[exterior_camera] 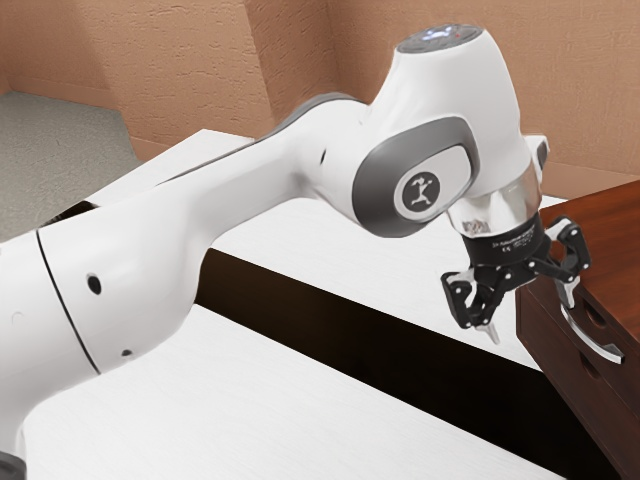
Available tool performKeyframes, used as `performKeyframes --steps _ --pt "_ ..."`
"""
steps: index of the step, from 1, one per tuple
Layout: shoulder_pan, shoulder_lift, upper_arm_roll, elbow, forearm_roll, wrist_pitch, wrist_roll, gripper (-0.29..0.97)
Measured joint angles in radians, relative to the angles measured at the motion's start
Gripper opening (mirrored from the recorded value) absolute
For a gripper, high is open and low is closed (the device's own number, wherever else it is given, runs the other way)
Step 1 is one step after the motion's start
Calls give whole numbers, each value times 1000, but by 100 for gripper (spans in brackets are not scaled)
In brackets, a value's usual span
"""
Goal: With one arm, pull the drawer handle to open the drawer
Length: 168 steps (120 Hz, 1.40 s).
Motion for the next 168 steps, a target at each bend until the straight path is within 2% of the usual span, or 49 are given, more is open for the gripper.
performKeyframes --steps 36,111,168 --pt "-18 -16 -2 -37 -2 53 0 53" --pt "-5 -26 -17 -58 -4 103 9 42" --pt "-6 -45 -16 -105 -59 131 11 32"
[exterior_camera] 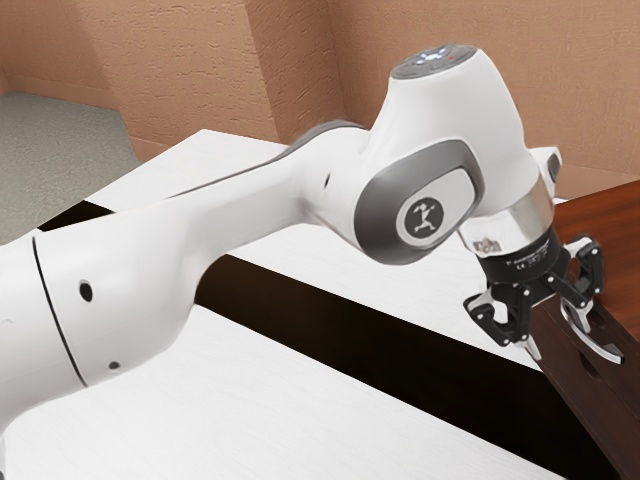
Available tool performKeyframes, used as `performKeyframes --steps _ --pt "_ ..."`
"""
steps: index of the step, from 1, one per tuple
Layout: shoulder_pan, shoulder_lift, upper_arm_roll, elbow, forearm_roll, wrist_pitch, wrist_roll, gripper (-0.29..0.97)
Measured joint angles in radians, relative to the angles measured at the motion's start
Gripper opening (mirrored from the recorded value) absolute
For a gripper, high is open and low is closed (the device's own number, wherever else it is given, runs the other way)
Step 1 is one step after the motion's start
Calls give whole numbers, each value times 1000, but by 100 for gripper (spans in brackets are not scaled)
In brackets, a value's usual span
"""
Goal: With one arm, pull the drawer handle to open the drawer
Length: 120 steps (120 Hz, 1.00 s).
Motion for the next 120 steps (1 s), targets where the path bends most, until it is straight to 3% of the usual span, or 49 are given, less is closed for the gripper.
performKeyframes --steps 49,120 --pt "-6 -17 -4 -29 -54 49 2 30" --pt "1 -40 -4 -85 -59 67 5 29"
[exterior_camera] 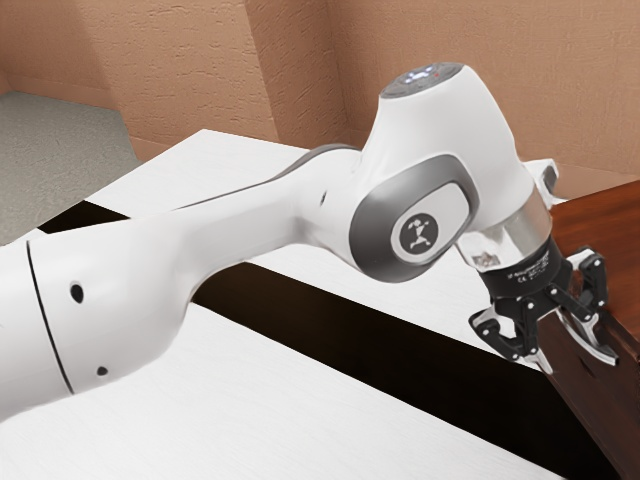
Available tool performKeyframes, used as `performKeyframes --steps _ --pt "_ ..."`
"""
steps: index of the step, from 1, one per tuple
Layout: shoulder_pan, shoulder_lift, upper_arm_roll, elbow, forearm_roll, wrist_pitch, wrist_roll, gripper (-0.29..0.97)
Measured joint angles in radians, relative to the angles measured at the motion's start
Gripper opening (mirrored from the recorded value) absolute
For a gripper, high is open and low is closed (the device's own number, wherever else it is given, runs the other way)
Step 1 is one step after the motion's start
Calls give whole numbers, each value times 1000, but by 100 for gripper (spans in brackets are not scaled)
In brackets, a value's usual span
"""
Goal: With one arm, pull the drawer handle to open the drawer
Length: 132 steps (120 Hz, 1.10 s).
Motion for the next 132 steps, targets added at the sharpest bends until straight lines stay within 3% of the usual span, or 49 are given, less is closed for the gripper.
performKeyframes --steps 132 --pt "11 -146 13 -191 -1 0 9 28"
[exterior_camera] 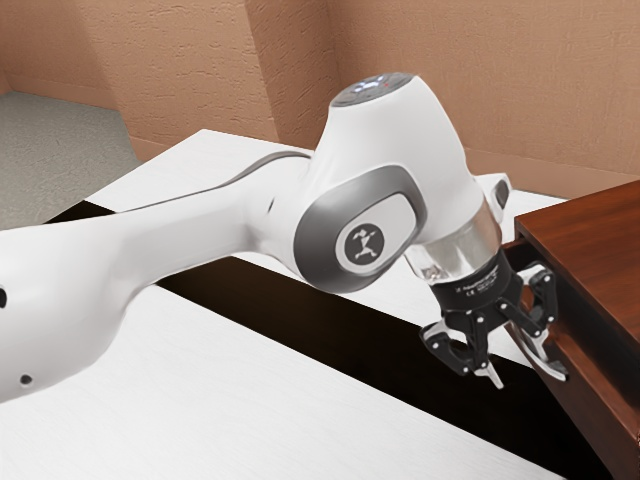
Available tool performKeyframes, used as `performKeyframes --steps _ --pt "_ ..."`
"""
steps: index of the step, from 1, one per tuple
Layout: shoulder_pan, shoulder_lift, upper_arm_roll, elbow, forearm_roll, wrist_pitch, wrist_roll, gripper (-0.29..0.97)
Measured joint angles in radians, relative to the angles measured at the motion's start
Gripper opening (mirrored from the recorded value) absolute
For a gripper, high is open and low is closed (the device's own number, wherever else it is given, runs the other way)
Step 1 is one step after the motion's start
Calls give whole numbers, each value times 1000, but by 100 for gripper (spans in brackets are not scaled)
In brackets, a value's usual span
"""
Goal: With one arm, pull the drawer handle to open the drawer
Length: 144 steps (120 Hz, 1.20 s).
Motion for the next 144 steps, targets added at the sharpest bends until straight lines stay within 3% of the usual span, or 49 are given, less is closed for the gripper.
performKeyframes --steps 144 --pt "-31 -209 59 -246 16 1 6 28"
